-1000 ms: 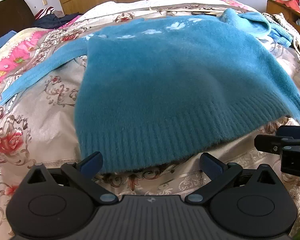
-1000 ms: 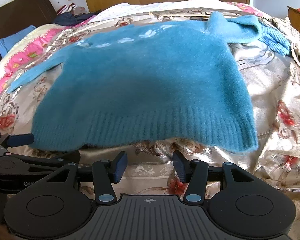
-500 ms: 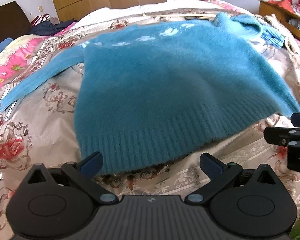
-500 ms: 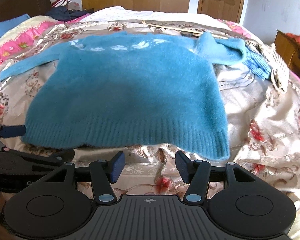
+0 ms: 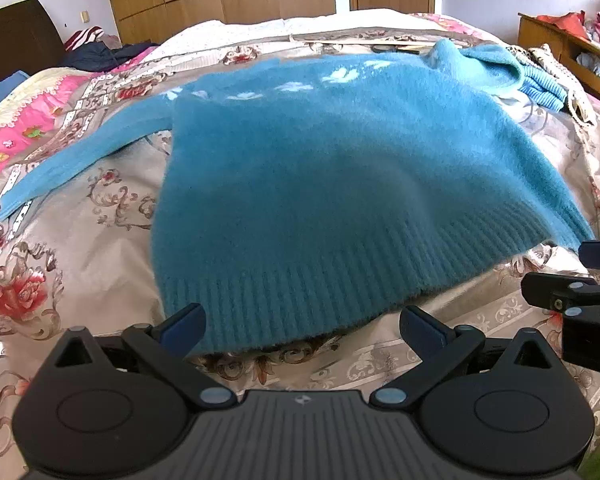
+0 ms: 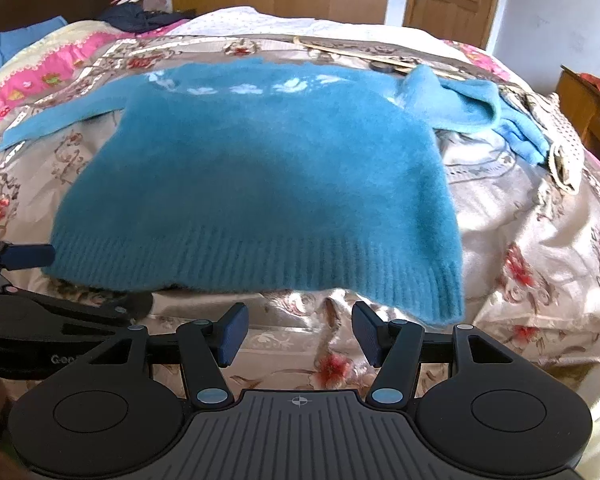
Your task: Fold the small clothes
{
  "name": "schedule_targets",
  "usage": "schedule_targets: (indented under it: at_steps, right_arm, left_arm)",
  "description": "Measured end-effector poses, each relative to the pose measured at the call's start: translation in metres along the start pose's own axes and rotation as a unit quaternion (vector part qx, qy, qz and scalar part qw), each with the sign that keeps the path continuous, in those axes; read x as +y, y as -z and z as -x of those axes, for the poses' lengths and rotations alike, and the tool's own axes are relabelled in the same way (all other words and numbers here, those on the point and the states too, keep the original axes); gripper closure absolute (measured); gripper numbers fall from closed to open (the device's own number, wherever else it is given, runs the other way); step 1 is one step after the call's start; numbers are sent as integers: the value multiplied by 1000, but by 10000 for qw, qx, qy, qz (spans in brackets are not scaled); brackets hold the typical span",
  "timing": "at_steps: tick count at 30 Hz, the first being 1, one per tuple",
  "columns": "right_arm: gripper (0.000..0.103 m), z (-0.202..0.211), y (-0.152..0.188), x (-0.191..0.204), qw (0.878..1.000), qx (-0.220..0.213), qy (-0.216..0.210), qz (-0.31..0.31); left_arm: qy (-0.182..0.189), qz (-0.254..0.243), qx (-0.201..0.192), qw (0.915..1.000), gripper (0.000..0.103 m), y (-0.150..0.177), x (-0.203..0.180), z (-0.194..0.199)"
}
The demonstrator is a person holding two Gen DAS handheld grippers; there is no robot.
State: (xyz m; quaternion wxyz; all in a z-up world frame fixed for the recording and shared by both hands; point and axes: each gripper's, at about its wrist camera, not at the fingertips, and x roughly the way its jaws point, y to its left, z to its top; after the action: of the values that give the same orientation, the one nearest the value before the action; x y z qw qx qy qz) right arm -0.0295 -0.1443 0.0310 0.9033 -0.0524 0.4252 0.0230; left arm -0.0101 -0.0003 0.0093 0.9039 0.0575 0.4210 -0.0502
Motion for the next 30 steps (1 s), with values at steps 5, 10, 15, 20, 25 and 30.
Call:
schedule_targets:
  at_steps: [5, 10, 15, 20, 25, 30]
  right_arm:
    - [45, -7, -3, 0, 9999, 85, -131, -4]
    - [45, -19, -8, -5, 9994, 135, -315, -25]
    - [45, -28, -11, -9, 9985, 267, -470, -77]
    - [44, -30, -13, -8, 9980, 264, -568, 22]
    - [42, -33, -14, -6, 9972, 249, -701, 124]
    - [42, -36, -15, -4, 9961, 218, -823, 220]
  left_arm:
    - [110, -1, 218, 9997, 0, 0, -1, -6]
    - [180, 134, 532, 9983, 0, 0, 1, -17]
    - [184, 318, 715, 9968, 0, -2, 4, -25]
    - [174, 486, 855, 9950, 0, -4, 8, -25]
    - [91, 732, 974, 9925, 0, -6, 16, -22]
    - [-82, 868, 1066, 9905, 0, -6, 21, -19]
